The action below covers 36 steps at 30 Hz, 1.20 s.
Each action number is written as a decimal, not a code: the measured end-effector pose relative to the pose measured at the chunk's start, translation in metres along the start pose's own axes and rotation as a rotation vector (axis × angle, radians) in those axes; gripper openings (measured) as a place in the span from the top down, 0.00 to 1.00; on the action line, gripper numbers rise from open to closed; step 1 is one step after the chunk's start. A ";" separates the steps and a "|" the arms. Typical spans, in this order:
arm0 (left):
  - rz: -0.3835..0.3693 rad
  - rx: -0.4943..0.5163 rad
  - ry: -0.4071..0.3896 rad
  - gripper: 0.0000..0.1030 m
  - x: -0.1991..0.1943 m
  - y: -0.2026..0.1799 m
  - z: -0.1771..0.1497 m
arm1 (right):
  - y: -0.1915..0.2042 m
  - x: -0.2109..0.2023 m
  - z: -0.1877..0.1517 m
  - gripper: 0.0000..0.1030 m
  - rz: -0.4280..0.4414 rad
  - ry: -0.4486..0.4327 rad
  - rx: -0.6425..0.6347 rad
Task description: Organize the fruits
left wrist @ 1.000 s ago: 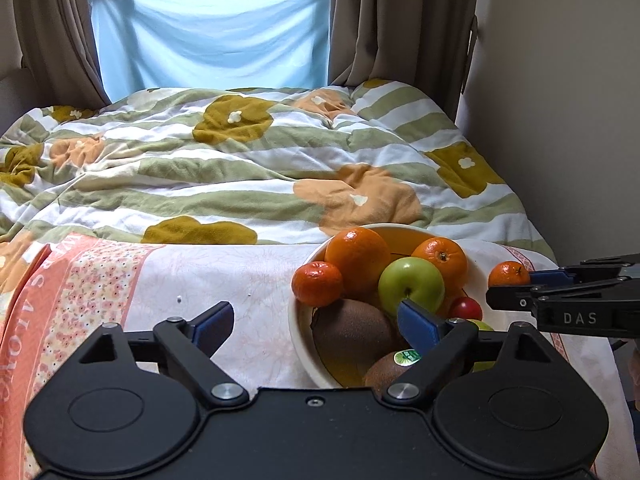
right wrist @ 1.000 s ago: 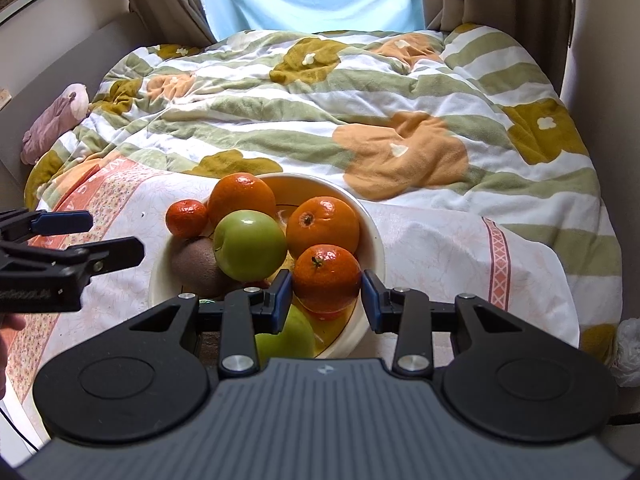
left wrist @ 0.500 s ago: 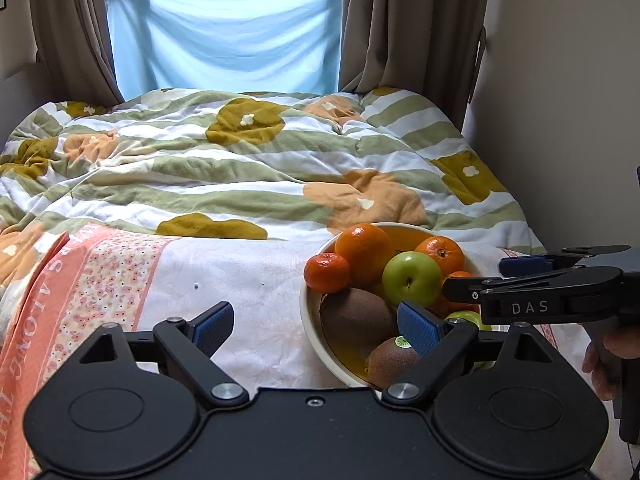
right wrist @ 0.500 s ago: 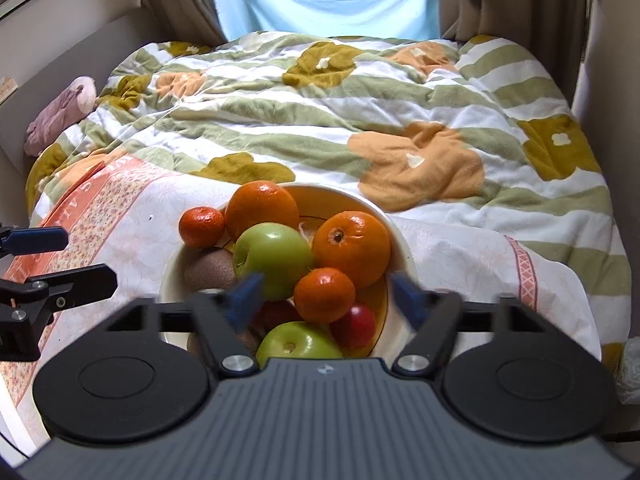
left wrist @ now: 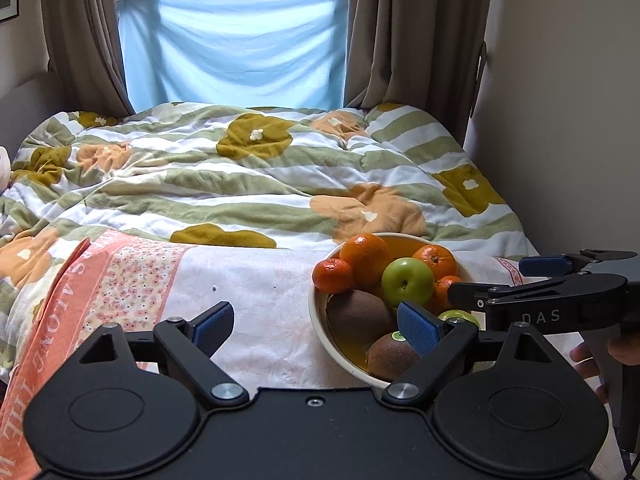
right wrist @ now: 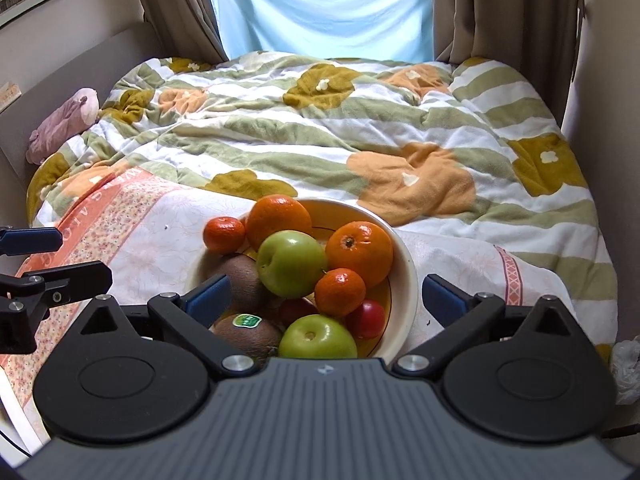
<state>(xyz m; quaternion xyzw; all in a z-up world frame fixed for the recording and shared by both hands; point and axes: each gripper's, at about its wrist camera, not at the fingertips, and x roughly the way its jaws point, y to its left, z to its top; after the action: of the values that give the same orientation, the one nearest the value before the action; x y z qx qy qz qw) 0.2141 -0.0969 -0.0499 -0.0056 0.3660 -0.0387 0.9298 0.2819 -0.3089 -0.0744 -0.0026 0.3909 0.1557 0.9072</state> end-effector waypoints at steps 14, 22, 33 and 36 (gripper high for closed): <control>-0.073 0.009 -0.135 0.03 -0.112 0.026 -0.023 | 0.068 -0.124 -0.027 0.00 -0.132 -0.117 0.094; -0.032 0.028 -0.197 0.00 -0.165 0.052 -0.033 | 0.113 -0.190 -0.054 0.00 -0.209 -0.163 0.122; 0.044 0.078 -0.231 0.00 -0.210 0.086 -0.058 | 0.167 -0.249 -0.084 0.00 -0.270 -0.215 0.129; 0.062 0.114 -0.247 0.00 -0.216 0.085 -0.064 | 0.174 -0.255 -0.091 0.00 -0.279 -0.224 0.134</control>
<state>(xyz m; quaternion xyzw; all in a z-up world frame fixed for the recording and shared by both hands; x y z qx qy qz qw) 0.0185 0.0059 0.0466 0.0540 0.2458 -0.0297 0.9674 0.0031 -0.2270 0.0639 0.0210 0.2930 0.0011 0.9559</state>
